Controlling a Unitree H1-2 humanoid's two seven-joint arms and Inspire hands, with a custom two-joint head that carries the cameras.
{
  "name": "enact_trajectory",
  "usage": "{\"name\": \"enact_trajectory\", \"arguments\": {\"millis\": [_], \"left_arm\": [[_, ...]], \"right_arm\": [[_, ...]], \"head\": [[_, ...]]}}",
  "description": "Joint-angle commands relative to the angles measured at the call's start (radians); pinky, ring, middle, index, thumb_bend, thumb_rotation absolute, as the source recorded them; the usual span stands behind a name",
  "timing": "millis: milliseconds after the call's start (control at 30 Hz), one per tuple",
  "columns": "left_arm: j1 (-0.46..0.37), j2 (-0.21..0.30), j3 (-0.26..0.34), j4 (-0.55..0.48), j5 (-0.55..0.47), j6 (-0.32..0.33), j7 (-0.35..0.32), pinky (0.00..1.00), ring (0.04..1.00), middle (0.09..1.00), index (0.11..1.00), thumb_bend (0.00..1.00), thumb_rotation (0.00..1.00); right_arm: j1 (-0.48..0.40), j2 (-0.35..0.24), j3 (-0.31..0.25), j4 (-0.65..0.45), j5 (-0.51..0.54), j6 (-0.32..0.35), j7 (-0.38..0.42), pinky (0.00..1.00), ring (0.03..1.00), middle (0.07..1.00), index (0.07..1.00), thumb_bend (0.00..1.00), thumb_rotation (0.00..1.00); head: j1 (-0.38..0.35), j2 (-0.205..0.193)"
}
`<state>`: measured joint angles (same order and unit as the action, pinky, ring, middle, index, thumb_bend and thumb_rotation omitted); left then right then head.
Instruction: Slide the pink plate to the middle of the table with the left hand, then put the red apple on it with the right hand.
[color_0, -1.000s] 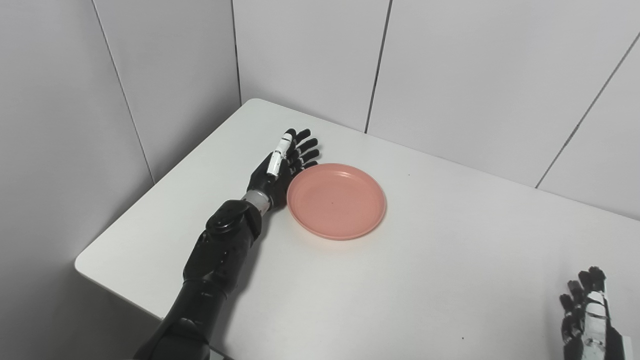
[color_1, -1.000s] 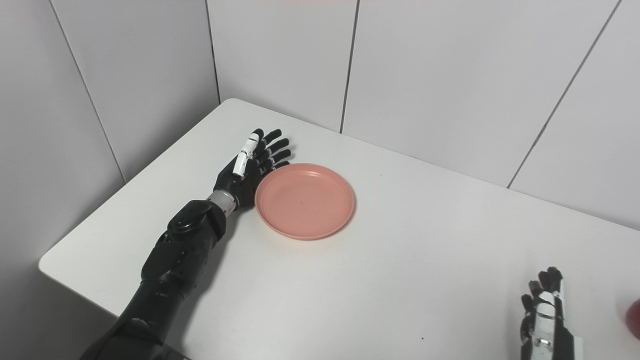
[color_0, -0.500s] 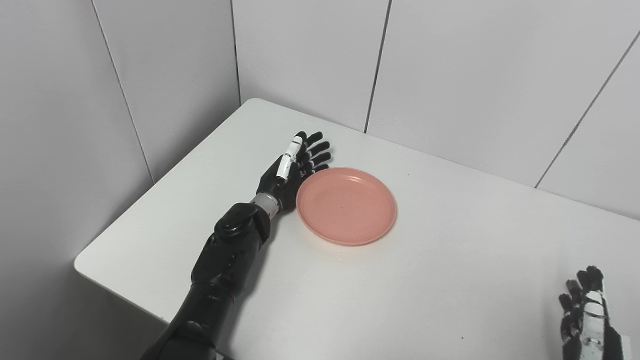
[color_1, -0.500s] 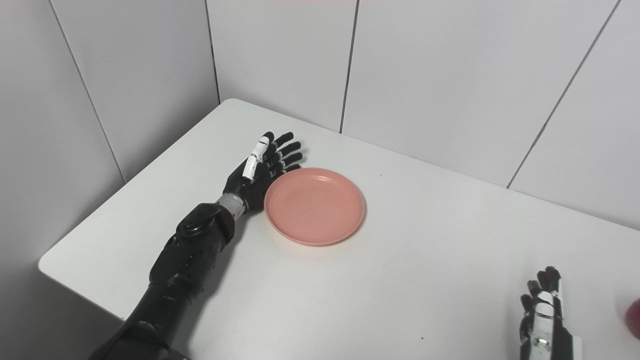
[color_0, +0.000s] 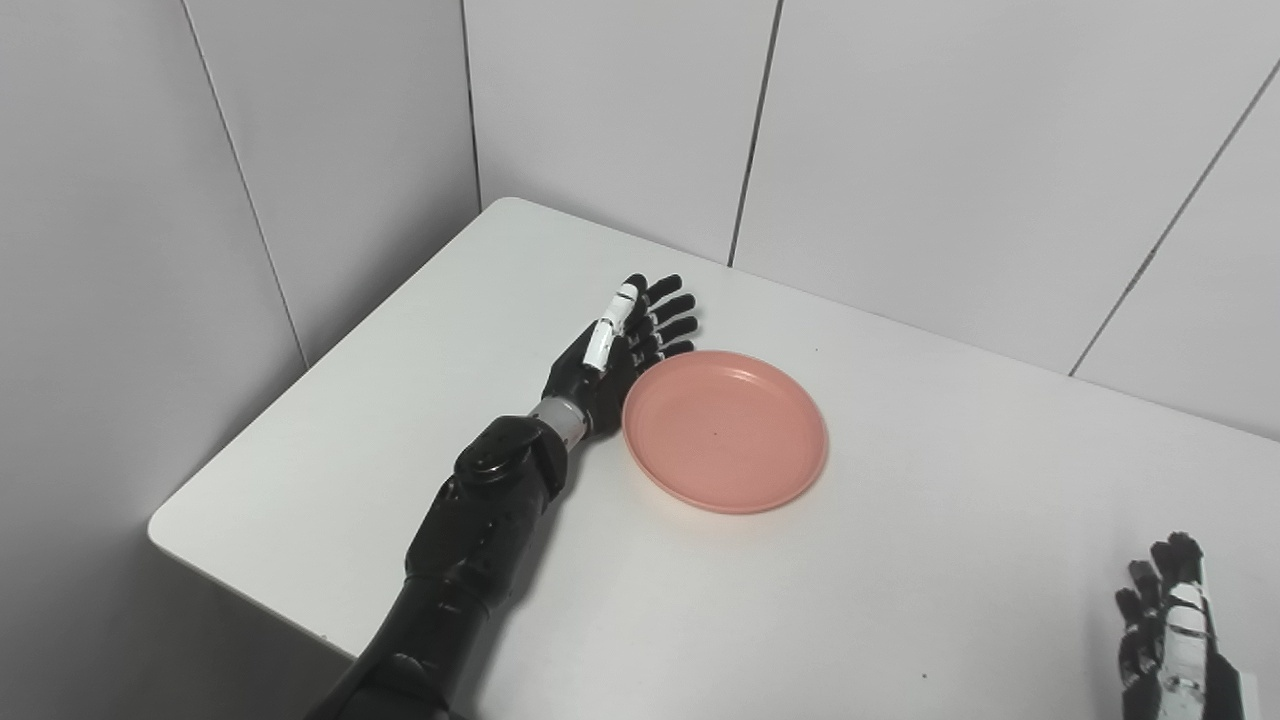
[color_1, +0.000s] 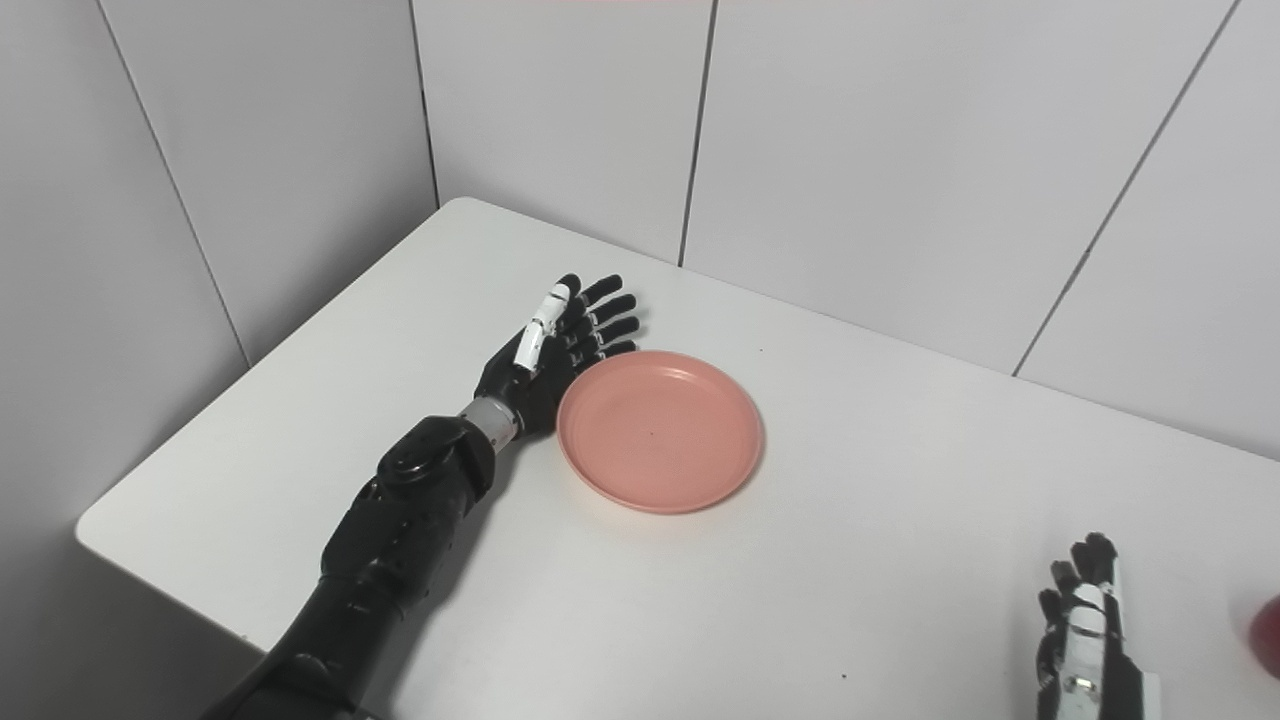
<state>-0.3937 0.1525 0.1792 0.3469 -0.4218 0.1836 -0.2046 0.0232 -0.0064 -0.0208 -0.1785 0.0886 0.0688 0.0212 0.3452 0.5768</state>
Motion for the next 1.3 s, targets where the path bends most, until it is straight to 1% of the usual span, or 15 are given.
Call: {"name": "enact_trajectory", "arguments": {"millis": [0,267,400,633,733,900,1000,1100,1267], "left_arm": [[-0.004,-0.006,-0.009,-0.004,0.012,0.018,-0.001,0.89,0.898,0.903,0.887,0.37,1.00],[0.010,-0.025,-0.027,-0.033,0.010,0.042,-0.002,0.90,0.915,0.919,0.903,0.36,1.00],[0.015,-0.036,-0.033,-0.036,0.006,0.045,-0.001,0.91,0.917,0.923,0.908,0.36,1.00],[0.019,-0.042,-0.043,-0.046,0.009,0.052,0.000,0.93,0.923,0.926,0.912,0.36,1.00],[0.019,-0.043,-0.044,-0.046,0.010,0.051,0.002,0.93,0.919,0.923,0.910,0.36,1.00],[0.022,-0.044,-0.053,-0.051,0.013,0.051,-0.003,0.92,0.921,0.925,0.912,0.37,1.00],[0.024,-0.047,-0.058,-0.053,0.011,0.053,-0.005,0.94,0.932,0.934,0.920,0.37,1.00],[0.025,-0.049,-0.062,-0.059,0.017,0.054,0.001,0.93,0.928,0.931,0.918,0.37,1.00],[0.026,-0.054,-0.063,-0.054,0.028,0.048,-0.001,0.93,0.928,0.931,0.919,0.36,1.00]], "right_arm": [[-0.020,0.007,0.000,-0.016,-0.003,-0.055,-0.002,1.00,0.986,0.985,0.971,0.16,1.00],[-0.019,0.015,-0.001,-0.015,-0.004,-0.059,-0.004,1.00,0.979,0.978,0.965,0.17,1.00],[-0.021,0.014,0.002,-0.002,-0.018,-0.078,-0.008,1.00,0.974,0.974,0.964,0.17,1.00],[-0.018,0.017,0.001,-0.014,-0.017,-0.060,-0.007,1.00,0.975,0.973,0.963,0.16,1.00],[-0.019,0.015,0.001,-0.010,-0.014,-0.065,-0.003,1.00,0.980,0.977,0.971,0.15,1.00],[-0.018,0.016,0.002,-0.008,-0.017,-0.067,-0.003,1.00,0.978,0.979,0.975,0.18,1.00],[-0.017,0.018,0.003,-0.014,-0.013,-0.055,-0.004,1.00,0.983,0.983,0.978,0.21,1.00],[-0.017,0.019,0.004,-0.014,-0.017,-0.046,-0.006,1.00,0.984,0.985,0.977,0.23,1.00],[-0.019,0.012,0.011,-0.010,-0.033,-0.049,-0.004,1.00,0.989,0.989,0.982,0.21,1.00]], "head": [[-0.001,0.002],[-0.014,0.008],[-0.020,0.011],[-0.026,0.018],[-0.030,0.020],[-0.040,0.026],[-0.046,0.031],[-0.052,0.035],[-0.065,0.041]]}}
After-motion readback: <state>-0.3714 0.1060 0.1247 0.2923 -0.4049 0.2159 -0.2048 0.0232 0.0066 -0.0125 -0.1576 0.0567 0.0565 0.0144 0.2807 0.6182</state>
